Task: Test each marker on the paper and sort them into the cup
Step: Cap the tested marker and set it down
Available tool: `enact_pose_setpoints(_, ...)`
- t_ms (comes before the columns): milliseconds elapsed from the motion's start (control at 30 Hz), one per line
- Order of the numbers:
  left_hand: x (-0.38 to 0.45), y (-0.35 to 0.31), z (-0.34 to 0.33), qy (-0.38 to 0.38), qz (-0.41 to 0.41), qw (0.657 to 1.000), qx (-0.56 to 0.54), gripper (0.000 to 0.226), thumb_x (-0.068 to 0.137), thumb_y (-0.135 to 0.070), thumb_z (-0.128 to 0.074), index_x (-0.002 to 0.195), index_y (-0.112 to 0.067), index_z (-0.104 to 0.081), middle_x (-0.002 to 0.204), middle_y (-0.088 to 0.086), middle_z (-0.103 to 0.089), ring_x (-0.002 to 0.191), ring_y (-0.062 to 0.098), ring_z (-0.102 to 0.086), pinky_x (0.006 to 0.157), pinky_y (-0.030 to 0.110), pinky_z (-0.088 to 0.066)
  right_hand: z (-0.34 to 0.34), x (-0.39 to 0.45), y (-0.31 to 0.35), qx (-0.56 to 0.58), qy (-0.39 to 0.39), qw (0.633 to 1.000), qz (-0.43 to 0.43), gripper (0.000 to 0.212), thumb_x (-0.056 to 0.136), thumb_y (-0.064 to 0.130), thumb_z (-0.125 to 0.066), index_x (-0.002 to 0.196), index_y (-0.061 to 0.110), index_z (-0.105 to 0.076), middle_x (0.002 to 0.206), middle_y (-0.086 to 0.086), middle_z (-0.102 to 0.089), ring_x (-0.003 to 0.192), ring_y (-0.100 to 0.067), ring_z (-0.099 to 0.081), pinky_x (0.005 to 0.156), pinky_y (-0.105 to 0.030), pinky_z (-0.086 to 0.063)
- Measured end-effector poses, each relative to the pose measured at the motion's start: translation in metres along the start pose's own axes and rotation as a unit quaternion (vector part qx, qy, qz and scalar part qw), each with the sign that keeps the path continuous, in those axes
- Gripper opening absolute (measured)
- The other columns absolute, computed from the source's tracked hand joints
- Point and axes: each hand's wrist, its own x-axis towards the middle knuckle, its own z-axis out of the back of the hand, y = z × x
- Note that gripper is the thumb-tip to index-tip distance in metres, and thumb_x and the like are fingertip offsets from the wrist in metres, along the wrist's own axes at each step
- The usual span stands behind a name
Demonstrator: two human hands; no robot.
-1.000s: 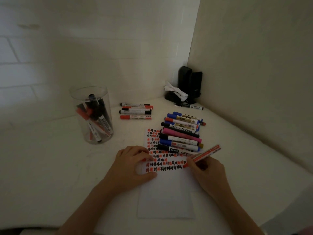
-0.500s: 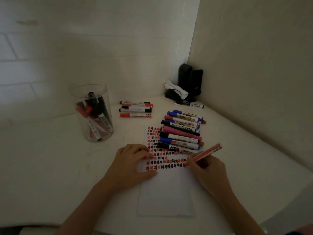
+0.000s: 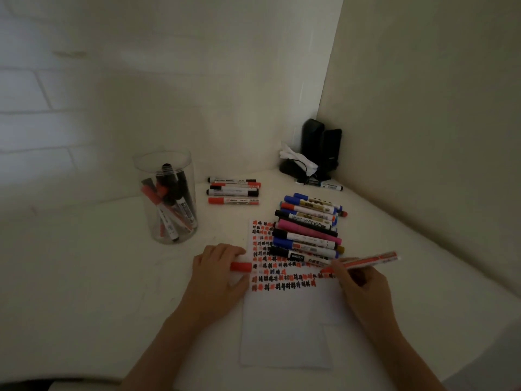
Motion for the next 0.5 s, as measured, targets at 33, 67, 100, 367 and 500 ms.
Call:
enact_pose_setpoints(33,0.000,0.002,-0.001,-0.001,0.001,1.000,0.015,0.048,0.079,-0.058,-0.034,0.113,-0.033,-0.056,0.115,-0.016,-0.049,0.109,0.007,-0.042,0.090,0.025,-0.022,0.001,0.000,0.001,0.004,-0.004,1.000,-0.002,0.011,0.088,0.028,-0.065,0.092,0.019,-0.068,0.068,0.005,-0.067,0.050,0.006,-0.058,0.043,-0.007,-0.041)
enact_pose_setpoints(67,0.000,0.003,-0.002,0.000,0.000,1.000,0.022,0.045,0.081,-0.058,-0.032,0.108,-0.034,-0.059,0.112,-0.014,-0.051,0.107,0.008,-0.043,0.088,0.026,-0.023,0.000,0.000,0.002,0.004,-0.005,1.000,-0.005,0.011,0.088,0.027,-0.065,0.095,0.019,-0.068,0.072,0.006,-0.068,0.053,0.006,-0.060,0.044,-0.007,-0.042)
enact_pose_setpoints(100,0.001,0.004,-0.003,0.001,-0.004,1.000,0.019,0.043,0.083,-0.060,-0.031,0.103,-0.035,-0.060,0.110,-0.015,-0.051,0.104,0.008,-0.043,0.087,0.027,-0.024,-0.001,0.000,0.004,0.005,-0.001,1.000,-0.010,0.013,0.088,0.027,-0.066,0.099,0.021,-0.067,0.078,0.008,-0.068,0.058,0.005,-0.062,0.046,-0.007,-0.043)
enact_pose_setpoints(367,0.002,0.004,0.019,-0.010,0.056,0.971,-0.232,0.013,0.091,-0.029,-0.062,0.103,-0.030,-0.064,0.098,-0.021,-0.063,0.092,-0.003,-0.056,0.082,0.015,-0.044,-0.044,-0.012,0.054,0.156,0.079,0.984,-0.040,0.021,0.093,0.025,-0.058,0.090,0.006,-0.066,0.069,-0.004,-0.066,0.055,-0.007,-0.060,0.053,-0.018,-0.048)
enact_pose_setpoints(500,0.002,0.003,0.022,-0.011,0.084,0.957,-0.278,0.013,0.091,-0.030,-0.062,0.103,-0.031,-0.066,0.097,-0.020,-0.066,0.093,-0.004,-0.058,0.083,0.014,-0.045,-0.076,-0.018,0.063,0.167,0.096,0.979,-0.063,0.032,0.093,0.035,-0.056,0.086,0.006,-0.067,0.069,-0.005,-0.065,0.058,-0.011,-0.055,0.056,-0.024,-0.044)
